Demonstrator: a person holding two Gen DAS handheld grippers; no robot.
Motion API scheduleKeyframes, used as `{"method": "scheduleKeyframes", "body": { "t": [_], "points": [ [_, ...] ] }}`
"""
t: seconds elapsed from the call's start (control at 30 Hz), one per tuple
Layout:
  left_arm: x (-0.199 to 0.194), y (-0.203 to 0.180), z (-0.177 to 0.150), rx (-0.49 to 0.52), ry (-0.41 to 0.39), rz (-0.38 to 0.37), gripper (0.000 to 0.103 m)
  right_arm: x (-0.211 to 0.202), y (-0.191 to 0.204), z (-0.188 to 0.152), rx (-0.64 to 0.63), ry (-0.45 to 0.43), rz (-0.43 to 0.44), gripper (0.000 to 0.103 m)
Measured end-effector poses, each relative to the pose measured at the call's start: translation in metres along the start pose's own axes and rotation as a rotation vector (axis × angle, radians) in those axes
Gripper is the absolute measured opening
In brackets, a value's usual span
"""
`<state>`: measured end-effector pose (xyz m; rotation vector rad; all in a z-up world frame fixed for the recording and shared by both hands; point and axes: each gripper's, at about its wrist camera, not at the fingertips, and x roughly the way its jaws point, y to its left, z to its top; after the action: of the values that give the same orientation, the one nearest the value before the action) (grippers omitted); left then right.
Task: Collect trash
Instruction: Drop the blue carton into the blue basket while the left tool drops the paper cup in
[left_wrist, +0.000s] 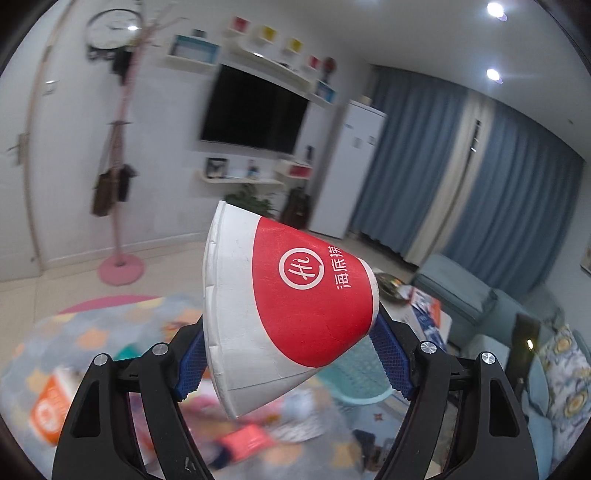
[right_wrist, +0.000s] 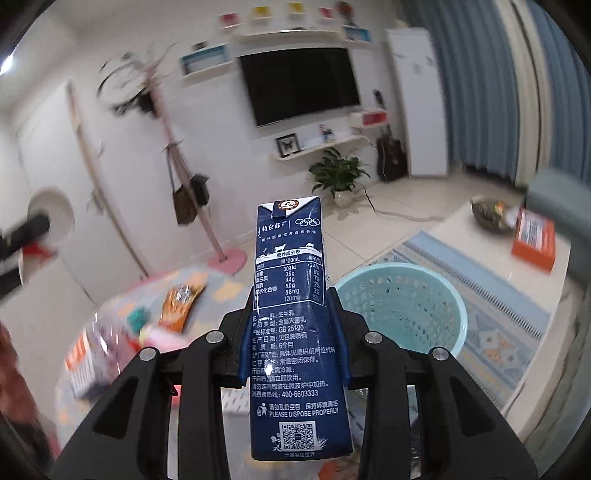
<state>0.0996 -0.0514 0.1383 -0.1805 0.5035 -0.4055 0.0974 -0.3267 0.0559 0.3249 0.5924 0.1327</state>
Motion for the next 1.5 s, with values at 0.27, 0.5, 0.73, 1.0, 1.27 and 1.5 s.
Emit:
{"method": "scheduleKeyframes", "body": {
  "t": [0.27,0.5,0.73,1.0,1.27,1.5],
  "points": [
    [0.103,-0.051,-0.004,0.049,0.136,-0.075,0.076,0.052,-0.071,0.018,0.133,0.085,-0.111,0.032],
    [0.205,-0.053,-0.04,0.05,0.295,-0.072,0.076,0.108,-0.111,-0.013,0.225,0.205,-0.201,0.033],
    [0.26,-0.052,-0.063,0.03,0.39,-0.069,0.076,0.153,-0.145,-0.03,0.28,0.304,-0.237,0.033],
    [0.266,-0.053,-0.068,0.028,0.409,-0.077,0.078,0.155,-0.163,-0.041,0.331,0.316,-0.252,0.063],
    [0.269,-0.057,-0.077,0.062,0.441,-0.075,0.086,0.121,-0.163,-0.042,0.345,0.285,-0.234,0.063],
    [0.226,-0.049,-0.064,0.032,0.384,-0.087,0.086,0.082,-0.136,-0.035,0.317,0.236,-0.176,0.063]
  ]
}}
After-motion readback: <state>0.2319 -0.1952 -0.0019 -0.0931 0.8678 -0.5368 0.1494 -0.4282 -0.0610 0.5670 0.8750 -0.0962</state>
